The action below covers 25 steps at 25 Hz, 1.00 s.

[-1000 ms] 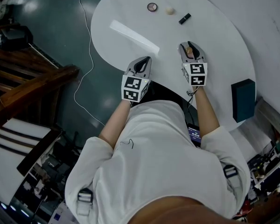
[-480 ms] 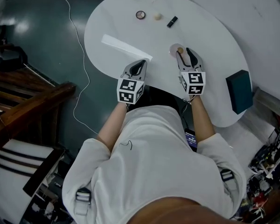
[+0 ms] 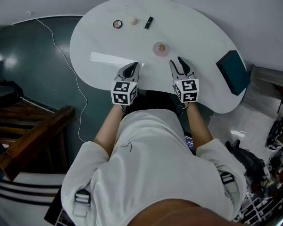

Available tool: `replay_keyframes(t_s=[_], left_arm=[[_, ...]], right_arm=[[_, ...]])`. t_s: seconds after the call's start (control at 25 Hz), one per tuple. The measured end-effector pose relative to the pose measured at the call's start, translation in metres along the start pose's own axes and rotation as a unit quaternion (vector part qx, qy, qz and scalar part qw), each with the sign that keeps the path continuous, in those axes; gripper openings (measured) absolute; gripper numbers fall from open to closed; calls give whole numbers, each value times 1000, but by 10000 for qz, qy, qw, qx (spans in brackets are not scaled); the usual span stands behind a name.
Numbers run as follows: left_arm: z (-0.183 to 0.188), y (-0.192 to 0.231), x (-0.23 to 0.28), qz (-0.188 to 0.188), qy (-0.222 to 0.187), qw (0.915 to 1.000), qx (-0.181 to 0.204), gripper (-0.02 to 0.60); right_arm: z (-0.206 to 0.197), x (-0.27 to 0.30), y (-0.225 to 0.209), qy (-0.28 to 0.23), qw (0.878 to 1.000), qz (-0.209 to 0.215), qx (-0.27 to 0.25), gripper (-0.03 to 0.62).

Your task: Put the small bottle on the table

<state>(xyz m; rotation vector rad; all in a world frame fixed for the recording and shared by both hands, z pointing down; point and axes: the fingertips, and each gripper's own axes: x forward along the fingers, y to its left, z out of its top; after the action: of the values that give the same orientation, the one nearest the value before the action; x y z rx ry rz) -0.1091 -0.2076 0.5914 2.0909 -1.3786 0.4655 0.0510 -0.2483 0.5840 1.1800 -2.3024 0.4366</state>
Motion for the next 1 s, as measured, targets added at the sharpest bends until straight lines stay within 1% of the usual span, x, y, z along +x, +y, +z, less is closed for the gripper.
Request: replay_keyframes(t_s=[0.28,0.44,0.76,1.0], left_arm=[[-3,-18,10,-323,115,9993,156,12],[-2,-27,9,-457,134,9986,249,12],[12,-46,2,-615,-37,9974,378,12],[40,-55,-11,-668,-388,9959,464,12]], right_arm=[[-17,-28,-9,0,9991,-400,143,75],[-19,-43,-11,-71,9977,-634,215,2],[-14,-66,-9,-302,9956,-759,450,-2],[12,-79,-7,-624,9936,-826,441,-3]])
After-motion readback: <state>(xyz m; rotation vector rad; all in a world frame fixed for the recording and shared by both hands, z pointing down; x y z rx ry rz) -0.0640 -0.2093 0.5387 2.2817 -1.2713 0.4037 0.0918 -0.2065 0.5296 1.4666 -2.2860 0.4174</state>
